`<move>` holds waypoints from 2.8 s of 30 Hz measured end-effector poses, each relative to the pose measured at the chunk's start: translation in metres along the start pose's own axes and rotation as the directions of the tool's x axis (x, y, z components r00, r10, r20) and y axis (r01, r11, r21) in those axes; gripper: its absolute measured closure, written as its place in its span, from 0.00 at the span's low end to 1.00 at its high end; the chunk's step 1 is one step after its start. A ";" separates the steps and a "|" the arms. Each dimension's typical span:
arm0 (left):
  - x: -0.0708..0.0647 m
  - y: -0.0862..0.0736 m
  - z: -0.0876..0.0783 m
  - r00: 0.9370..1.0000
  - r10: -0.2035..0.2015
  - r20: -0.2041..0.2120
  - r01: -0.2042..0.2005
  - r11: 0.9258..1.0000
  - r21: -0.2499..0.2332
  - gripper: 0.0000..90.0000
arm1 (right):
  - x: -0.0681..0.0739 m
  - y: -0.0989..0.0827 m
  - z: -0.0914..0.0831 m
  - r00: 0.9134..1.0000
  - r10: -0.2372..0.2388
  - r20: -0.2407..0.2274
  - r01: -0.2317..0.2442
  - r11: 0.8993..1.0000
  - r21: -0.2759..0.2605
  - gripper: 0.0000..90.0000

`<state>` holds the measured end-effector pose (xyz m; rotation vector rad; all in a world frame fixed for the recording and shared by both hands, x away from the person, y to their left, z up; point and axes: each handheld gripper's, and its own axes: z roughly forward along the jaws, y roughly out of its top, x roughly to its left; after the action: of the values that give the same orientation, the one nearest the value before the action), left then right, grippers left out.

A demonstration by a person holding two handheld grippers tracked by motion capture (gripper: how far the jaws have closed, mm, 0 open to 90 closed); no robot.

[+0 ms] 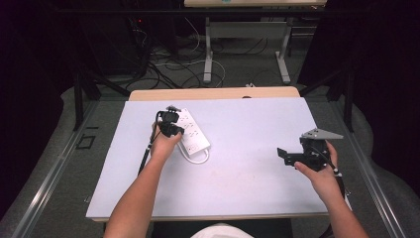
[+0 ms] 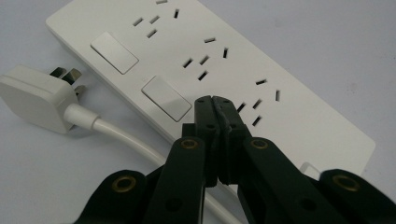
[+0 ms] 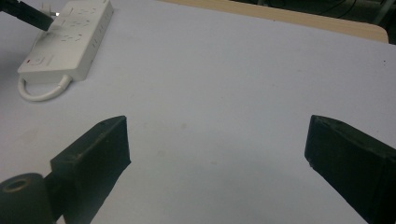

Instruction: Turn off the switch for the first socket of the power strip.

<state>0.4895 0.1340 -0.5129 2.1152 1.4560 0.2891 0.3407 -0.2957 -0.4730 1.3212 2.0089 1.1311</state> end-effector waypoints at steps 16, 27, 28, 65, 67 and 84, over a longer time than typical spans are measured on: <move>-0.001 -0.001 0.004 1.000 0.003 -0.008 -0.003 1.000 0.006 1.00 | 0.001 0.000 0.000 1.000 -0.003 0.001 0.003 1.000 0.002 0.07; -0.001 0.000 0.005 1.000 0.007 -0.002 -0.007 1.000 0.010 1.00 | 0.001 0.000 0.000 1.000 -0.008 0.006 0.008 1.000 -0.001 0.07; -0.001 0.000 0.005 1.000 0.007 -0.002 -0.007 1.000 0.010 1.00 | 0.002 0.000 0.000 1.000 -0.003 0.004 0.003 1.000 0.000 0.07; 0.003 -0.003 0.006 1.000 -0.005 -0.016 0.005 1.000 -0.003 1.00 | 0.001 0.000 -0.001 1.000 -0.004 0.003 0.004 1.000 0.002 0.07; 0.003 -0.003 0.006 1.000 -0.005 -0.019 0.005 1.000 -0.002 1.00 | 0.002 0.000 0.000 1.000 0.000 0.006 0.000 1.000 -0.001 0.07; 0.006 -0.002 -0.004 1.000 -0.011 -0.018 0.010 1.000 -0.029 1.00 | 0.002 0.001 0.000 1.000 0.001 0.006 -0.001 1.000 -0.001 0.07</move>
<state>0.4885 0.1411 -0.5116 2.0860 1.4639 0.3241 0.3400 -0.2941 -0.4722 1.3236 2.0037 1.1271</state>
